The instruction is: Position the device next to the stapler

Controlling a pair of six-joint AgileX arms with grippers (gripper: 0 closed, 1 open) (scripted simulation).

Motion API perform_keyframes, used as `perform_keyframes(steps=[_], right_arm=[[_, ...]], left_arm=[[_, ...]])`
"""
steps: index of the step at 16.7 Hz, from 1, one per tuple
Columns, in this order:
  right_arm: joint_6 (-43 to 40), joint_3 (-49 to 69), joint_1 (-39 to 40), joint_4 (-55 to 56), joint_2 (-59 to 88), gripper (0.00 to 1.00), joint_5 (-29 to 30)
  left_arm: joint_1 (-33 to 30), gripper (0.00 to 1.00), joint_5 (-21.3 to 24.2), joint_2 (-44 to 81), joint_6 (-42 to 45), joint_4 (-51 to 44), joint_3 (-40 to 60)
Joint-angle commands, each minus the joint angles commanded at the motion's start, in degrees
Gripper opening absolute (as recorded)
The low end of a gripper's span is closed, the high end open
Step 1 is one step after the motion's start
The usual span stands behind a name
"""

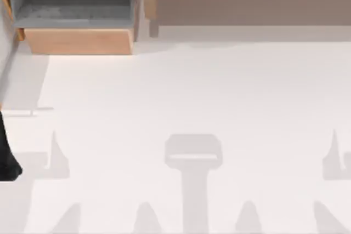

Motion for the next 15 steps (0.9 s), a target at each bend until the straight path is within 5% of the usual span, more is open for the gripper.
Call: perform_keyframes(steps=[6,15], right_arm=[[0.00,0.00,0.00,0.00,0.00,1.00,0.00],[0.00,0.00,0.00,0.00,0.00,1.00,0.00]], left_arm=[[0.55,1.00,0.29,4.84,0.49,-2.77,4.58],[4.81,1.00,0.46,37.85,4.02,-19.82,36.89]])
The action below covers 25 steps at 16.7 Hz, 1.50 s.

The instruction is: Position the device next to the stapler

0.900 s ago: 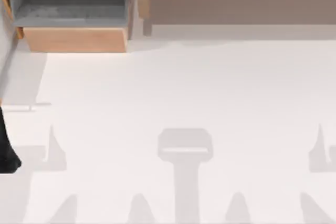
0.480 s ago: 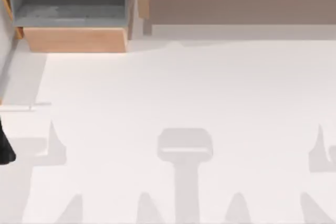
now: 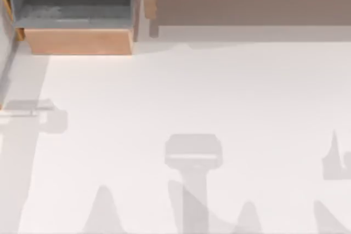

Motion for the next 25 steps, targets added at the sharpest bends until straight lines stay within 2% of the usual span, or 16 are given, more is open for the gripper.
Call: perform_keyframes(steps=[25], right_arm=[[0.00,0.00,0.00,0.00,0.00,1.00,0.00]], left_arm=[[11.10,1.00,1.02,89.39,9.47,-46.84,86.25]])
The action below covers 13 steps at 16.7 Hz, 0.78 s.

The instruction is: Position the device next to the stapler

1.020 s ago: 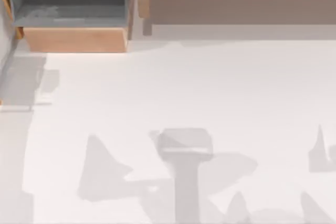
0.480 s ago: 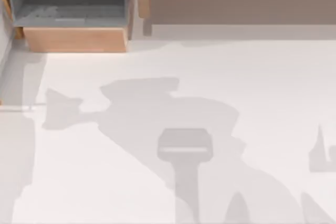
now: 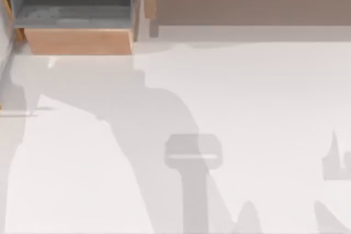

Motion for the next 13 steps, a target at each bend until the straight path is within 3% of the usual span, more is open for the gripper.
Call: perform_keyframes(steps=[6,13], right_arm=[[0.00,0.00,0.00,0.00,0.00,1.00,0.00],[0.00,0.00,0.00,0.00,0.00,1.00,0.00]], left_arm=[[3.05,1.00,0.46,19.70,2.31,-11.04,19.23],[2.92,1.00,0.73,23.85,2.74,-13.08,23.19]])
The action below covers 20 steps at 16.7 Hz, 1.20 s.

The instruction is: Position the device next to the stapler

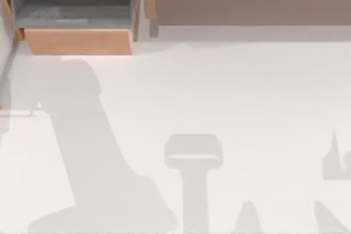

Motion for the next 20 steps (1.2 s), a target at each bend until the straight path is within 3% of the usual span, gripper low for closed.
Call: perform_keyframes(steps=[5,13,20], right_arm=[[0.00,0.00,0.00,0.00,0.00,1.00,0.00],[0.00,0.00,0.00,0.00,0.00,1.00,0.00],[0.00,0.00,0.00,0.00,0.00,1.00,0.00]], left_arm=[[0.44,1.00,-0.04,-1.74,0.44,-0.93,-1.12],[3.92,1.00,0.22,-14.78,4.04,-8.01,-6.55],[0.92,1.00,-0.08,-4.79,0.78,2.11,-7.41]])
